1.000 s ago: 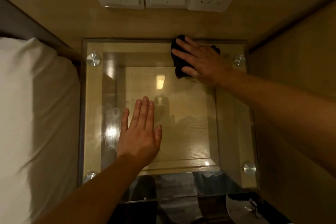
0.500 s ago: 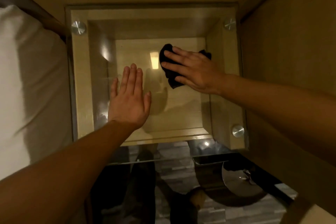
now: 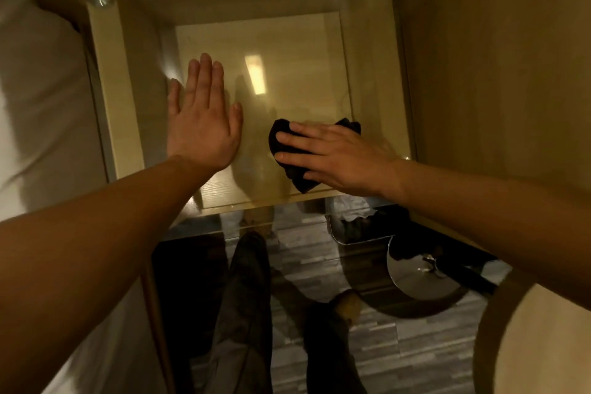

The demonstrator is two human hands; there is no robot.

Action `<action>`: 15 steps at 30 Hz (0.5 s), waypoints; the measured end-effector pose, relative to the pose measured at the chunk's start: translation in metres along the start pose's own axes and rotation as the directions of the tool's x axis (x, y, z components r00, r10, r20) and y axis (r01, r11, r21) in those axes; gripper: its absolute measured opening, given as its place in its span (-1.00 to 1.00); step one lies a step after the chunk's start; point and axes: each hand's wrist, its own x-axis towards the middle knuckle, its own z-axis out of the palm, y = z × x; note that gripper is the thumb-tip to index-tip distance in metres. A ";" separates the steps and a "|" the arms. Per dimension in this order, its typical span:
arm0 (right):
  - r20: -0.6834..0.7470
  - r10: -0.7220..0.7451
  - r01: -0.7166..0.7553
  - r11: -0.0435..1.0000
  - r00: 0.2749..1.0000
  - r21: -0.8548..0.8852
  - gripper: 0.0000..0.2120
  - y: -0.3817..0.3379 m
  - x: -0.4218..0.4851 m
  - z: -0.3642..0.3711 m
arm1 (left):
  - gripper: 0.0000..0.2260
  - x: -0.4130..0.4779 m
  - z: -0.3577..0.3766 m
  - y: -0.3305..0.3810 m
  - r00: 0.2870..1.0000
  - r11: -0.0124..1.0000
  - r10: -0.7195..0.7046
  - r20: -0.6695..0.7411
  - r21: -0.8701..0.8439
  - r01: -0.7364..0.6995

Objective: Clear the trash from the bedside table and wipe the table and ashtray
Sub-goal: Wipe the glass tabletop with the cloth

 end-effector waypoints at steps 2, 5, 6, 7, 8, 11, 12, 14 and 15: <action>0.019 0.010 -0.010 1.000 1.000 0.026 -0.46 -0.012 -0.012 0.004 | -0.38 0.000 0.000 -0.001 1.000 1.000 -0.001 -0.005 -0.003 0.001; 0.069 0.015 -0.020 0.997 0.997 0.078 -0.30 -0.030 -0.029 0.009 | -0.37 0.001 0.002 -0.002 1.000 1.000 0.003 0.002 -0.013 -0.003; 0.084 0.020 -0.028 0.995 0.996 0.097 -0.24 -0.035 -0.034 0.010 | -0.37 0.001 0.002 -0.002 1.000 1.000 0.004 0.007 -0.013 -0.004; 0.089 0.021 -0.031 0.993 0.996 0.115 -0.22 -0.040 -0.038 0.011 | -0.37 0.001 0.002 -0.003 1.000 1.000 0.004 0.015 -0.014 -0.004; 0.084 0.016 -0.027 0.991 0.996 0.133 -0.24 -0.044 -0.042 0.011 | -0.36 0.002 0.002 -0.003 1.000 1.000 0.005 0.023 -0.019 -0.005; 0.023 -0.013 0.009 0.985 1.000 0.172 -0.34 -0.057 -0.054 0.011 | -0.36 0.003 -0.002 -0.005 0.999 0.998 0.005 0.048 -0.063 -0.002; -0.004 -0.021 0.022 0.982 1.000 0.188 -0.37 -0.063 -0.059 0.012 | -0.35 0.004 -0.005 -0.005 0.999 0.996 -0.007 0.050 -0.092 0.012; -0.051 -0.019 0.031 0.973 0.999 0.228 -0.42 -0.076 -0.072 0.015 | -0.35 0.005 -0.011 0.004 0.999 0.988 -0.035 0.027 -0.152 0.039; -0.064 -0.019 0.034 0.967 0.998 0.252 -0.46 -0.084 -0.079 0.018 | -0.35 0.005 -0.014 0.013 0.999 0.985 -0.032 0.010 -0.169 0.033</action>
